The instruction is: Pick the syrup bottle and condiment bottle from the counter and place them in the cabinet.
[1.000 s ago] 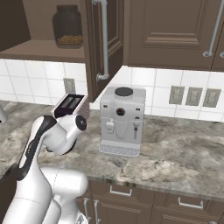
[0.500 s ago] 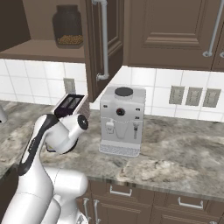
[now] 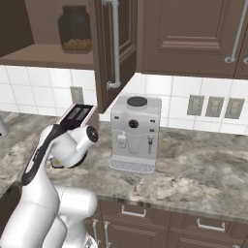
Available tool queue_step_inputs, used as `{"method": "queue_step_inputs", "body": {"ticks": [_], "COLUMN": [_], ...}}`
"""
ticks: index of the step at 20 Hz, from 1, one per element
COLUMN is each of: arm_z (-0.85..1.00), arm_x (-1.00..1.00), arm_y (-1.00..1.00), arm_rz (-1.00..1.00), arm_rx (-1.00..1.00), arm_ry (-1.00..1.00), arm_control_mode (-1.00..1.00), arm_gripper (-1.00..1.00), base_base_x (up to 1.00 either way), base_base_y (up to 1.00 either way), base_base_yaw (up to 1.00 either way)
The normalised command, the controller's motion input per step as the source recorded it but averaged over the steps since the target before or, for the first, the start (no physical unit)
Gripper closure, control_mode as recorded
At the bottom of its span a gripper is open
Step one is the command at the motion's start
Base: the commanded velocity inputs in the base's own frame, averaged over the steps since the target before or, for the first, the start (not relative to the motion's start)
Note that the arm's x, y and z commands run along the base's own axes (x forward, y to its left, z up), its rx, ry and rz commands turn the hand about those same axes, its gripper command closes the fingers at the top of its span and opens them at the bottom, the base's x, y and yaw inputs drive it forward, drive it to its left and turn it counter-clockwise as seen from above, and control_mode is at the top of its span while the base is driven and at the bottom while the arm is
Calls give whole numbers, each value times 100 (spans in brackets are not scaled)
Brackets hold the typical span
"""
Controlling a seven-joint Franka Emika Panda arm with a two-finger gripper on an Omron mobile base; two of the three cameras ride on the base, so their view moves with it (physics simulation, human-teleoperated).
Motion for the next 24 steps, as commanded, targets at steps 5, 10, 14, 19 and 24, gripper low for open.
{"method": "queue_step_inputs", "body": {"ticks": [5, 10, 14, 19, 24], "arm_z": [-30, -34, -26, -15, -15], "arm_x": [16, 14, 8, 15, 21], "arm_y": [4, 18, 19, 10, 2], "arm_rz": [0, 0, 0, 0, -4], "arm_rx": [1, 3, 3, 1, 0], "arm_ry": [4, 3, 0, 0, 0], "arm_control_mode": [-100, -100, -100, -100, -100], "arm_gripper": [-100, -100, -100, -100, -100], "base_base_x": [0, 0, 0, 0, 0], "base_base_y": [0, 0, 0, 0, 0], "base_base_yaw": [0, 0, 0, 0, 0]}}
